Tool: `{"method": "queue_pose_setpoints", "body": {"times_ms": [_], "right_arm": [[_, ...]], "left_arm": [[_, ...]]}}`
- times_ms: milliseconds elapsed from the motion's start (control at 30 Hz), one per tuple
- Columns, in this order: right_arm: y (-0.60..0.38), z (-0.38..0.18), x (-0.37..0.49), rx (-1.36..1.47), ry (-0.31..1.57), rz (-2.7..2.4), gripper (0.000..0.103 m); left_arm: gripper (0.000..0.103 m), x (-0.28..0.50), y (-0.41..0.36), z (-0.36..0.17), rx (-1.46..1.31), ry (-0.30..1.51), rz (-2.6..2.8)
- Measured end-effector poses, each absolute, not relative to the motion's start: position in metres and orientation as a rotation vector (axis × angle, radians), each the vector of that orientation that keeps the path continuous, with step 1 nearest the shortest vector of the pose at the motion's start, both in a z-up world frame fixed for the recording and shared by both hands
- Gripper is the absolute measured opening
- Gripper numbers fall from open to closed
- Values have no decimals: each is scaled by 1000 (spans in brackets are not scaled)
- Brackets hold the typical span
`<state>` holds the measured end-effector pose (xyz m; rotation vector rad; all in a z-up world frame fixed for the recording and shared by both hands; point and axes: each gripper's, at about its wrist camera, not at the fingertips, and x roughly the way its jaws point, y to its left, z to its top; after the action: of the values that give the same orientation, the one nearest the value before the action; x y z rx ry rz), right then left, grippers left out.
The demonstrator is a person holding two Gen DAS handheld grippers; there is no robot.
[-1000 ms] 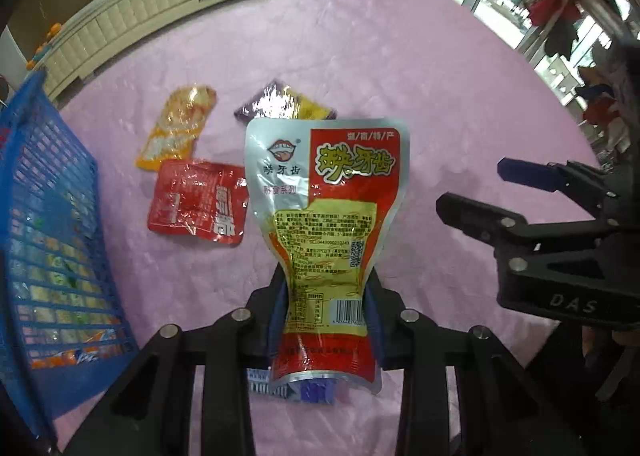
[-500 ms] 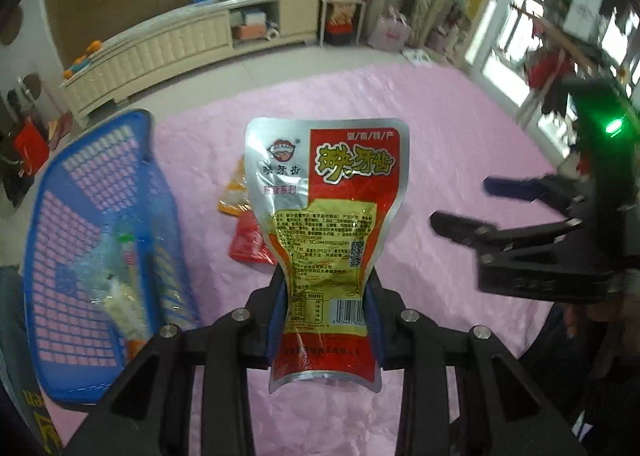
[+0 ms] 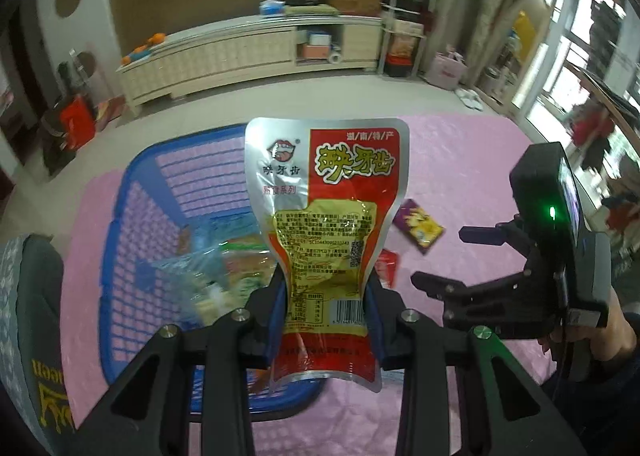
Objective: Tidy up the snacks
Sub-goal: 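Lift the red-and-yellow pouch with the left gripper over the blue basket, then drop the pouch into the basket with the left gripper while the right gripper grasps the red packet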
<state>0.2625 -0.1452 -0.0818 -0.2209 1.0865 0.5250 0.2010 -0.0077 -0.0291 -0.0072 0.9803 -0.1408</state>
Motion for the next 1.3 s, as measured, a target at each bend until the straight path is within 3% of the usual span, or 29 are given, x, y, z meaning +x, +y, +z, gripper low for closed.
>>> {"method": "queue_pose_setpoints", "body": {"times_ms": [633,1033,1133,1300], "right_arm": [[-86,-140,280,-480,1092,650,84],[-82,-149,296,-470,1123,701,84],[-81,-149,297,-469,1115,712,80],[-83,-146,291,-470,1099,714,64]], "left_arm": [[33,210,60,-73,-85,1102,25],[35,223,84,-84,-82,1141,95],[35,223,78,-87,-41,1142,100],[42,226,80,-92,-51,1149,91]]}}
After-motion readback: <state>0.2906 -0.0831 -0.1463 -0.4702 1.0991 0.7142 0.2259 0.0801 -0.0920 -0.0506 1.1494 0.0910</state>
